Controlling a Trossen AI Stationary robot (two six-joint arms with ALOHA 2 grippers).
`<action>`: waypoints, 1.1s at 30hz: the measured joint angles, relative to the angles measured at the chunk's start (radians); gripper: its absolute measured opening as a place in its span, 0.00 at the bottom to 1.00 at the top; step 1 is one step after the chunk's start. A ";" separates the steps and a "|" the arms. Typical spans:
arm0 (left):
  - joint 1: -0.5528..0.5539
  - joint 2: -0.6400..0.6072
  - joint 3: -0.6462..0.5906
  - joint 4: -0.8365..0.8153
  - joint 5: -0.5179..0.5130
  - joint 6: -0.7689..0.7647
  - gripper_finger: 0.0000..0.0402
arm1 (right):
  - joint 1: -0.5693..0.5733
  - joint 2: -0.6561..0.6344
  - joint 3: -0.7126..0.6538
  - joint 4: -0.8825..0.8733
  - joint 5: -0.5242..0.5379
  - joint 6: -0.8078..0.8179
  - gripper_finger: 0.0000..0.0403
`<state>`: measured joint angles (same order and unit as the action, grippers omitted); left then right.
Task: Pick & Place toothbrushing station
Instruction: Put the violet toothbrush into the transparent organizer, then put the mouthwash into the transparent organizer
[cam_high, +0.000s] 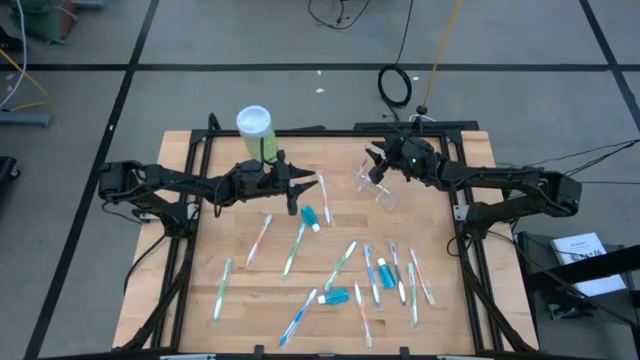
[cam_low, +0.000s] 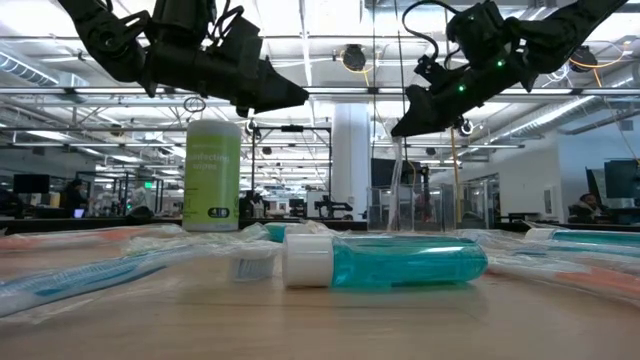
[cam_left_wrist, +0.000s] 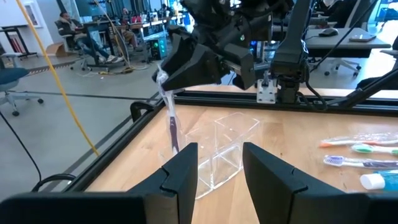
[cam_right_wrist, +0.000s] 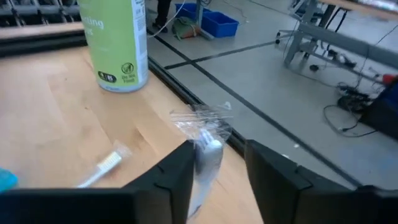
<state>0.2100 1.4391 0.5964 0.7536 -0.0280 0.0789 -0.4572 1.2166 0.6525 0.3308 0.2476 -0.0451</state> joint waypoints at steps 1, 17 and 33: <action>0.000 0.000 0.000 -0.003 0.000 0.003 0.33 | 0.000 -0.005 0.000 -0.005 0.026 -0.013 0.37; 0.000 0.000 -0.001 -0.233 0.035 0.124 0.33 | 0.118 -0.167 0.000 -0.149 0.090 0.033 0.45; -0.013 0.001 -0.001 -0.347 0.291 0.146 0.33 | 0.256 -0.177 0.000 -0.058 0.088 -0.037 0.44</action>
<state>0.1966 1.4403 0.5957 0.4068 0.2626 0.2252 -0.2007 1.0397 0.6528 0.2726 0.3355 -0.0822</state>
